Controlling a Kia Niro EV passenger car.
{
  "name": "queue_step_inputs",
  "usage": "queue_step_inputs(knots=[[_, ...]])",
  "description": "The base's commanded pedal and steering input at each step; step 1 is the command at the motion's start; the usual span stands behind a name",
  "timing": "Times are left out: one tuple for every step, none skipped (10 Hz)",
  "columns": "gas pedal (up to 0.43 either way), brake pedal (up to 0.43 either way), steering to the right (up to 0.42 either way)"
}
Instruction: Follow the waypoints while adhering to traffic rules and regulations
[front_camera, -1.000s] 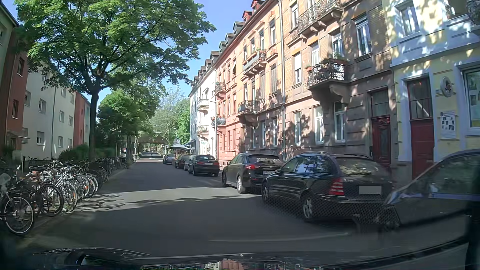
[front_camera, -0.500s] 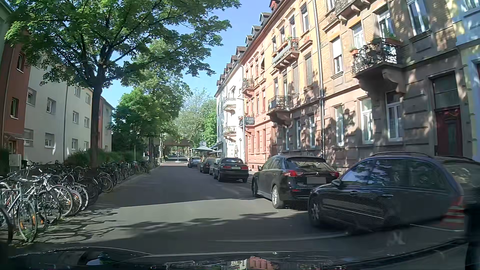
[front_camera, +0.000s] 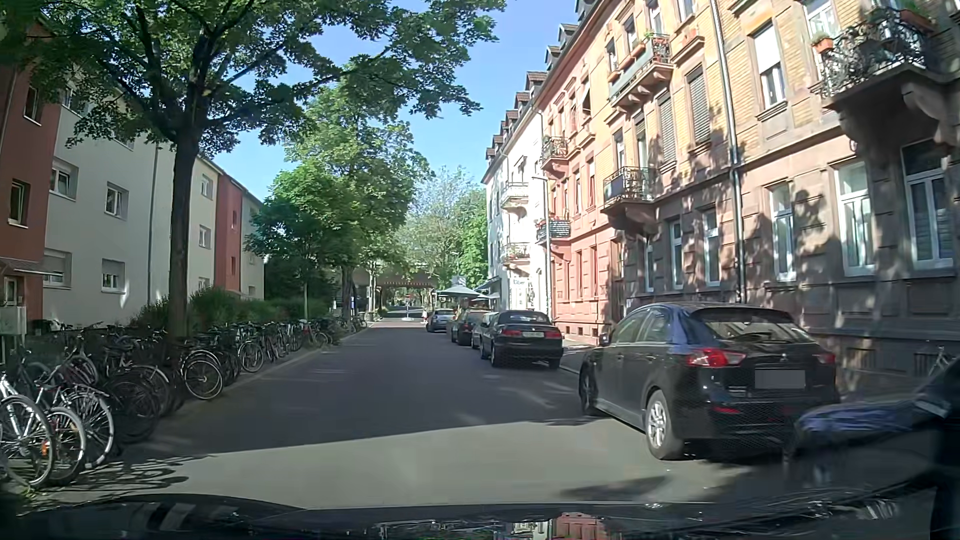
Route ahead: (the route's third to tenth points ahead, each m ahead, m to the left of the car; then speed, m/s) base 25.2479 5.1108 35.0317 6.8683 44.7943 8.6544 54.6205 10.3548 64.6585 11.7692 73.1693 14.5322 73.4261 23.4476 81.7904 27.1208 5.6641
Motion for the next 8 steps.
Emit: queue_step_inputs(knots=[[0.11,0.0,-0.124],[0.11,0.0,-0.119],[0.11,0.0,-0.113],[0.11,0.0,-0.105],[0.11,0.0,-0.095],[0.11,0.0,-0.087],[0.11,0.0,-0.078],[0.11,0.0,-0.071]])
